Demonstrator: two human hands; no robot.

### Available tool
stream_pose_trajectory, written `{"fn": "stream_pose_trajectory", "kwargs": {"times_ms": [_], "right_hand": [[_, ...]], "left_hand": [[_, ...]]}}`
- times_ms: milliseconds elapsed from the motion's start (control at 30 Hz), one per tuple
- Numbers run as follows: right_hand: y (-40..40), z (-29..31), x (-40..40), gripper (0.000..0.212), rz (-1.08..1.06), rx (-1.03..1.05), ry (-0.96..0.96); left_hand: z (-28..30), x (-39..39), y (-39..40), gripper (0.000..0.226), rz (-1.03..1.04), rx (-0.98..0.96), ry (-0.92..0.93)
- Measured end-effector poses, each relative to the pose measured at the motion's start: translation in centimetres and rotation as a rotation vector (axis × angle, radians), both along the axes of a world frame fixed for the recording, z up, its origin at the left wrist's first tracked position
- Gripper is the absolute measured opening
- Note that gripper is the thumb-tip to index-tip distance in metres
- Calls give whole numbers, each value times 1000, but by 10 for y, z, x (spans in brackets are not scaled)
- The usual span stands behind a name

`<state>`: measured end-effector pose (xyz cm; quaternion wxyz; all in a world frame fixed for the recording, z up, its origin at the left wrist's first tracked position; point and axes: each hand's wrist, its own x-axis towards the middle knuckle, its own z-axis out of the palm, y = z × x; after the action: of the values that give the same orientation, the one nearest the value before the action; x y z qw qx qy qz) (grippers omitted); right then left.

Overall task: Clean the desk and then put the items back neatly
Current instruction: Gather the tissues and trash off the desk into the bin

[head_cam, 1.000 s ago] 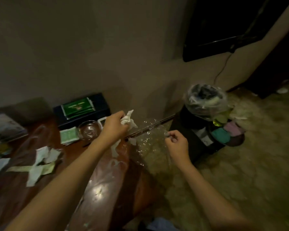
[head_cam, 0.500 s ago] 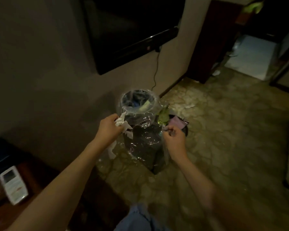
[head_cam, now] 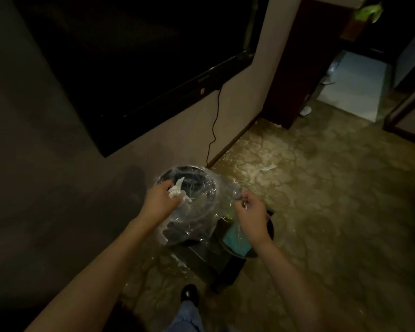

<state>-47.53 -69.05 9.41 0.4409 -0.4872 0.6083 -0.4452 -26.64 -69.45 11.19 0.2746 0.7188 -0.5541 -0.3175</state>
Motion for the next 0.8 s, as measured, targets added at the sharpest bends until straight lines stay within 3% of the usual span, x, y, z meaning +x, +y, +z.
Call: {"fn": "stream_pose_trajectory", "kwargs": {"times_ms": [167, 600, 700, 800], "right_hand": [[-70, -14, 21, 24, -35, 59, 69], [-150, -86, 46, 11, 83, 65, 289], [-153, -101, 49, 9, 303, -46, 407], [-155, -122, 55, 29, 575, -81, 621]], "left_hand": [[-19, 21, -60, 5, 9, 73, -62], [-102, 9, -126, 7, 68, 279, 85], [-122, 11, -132, 7, 90, 366, 117], [-138, 15, -137, 19, 96, 396, 118]]}}
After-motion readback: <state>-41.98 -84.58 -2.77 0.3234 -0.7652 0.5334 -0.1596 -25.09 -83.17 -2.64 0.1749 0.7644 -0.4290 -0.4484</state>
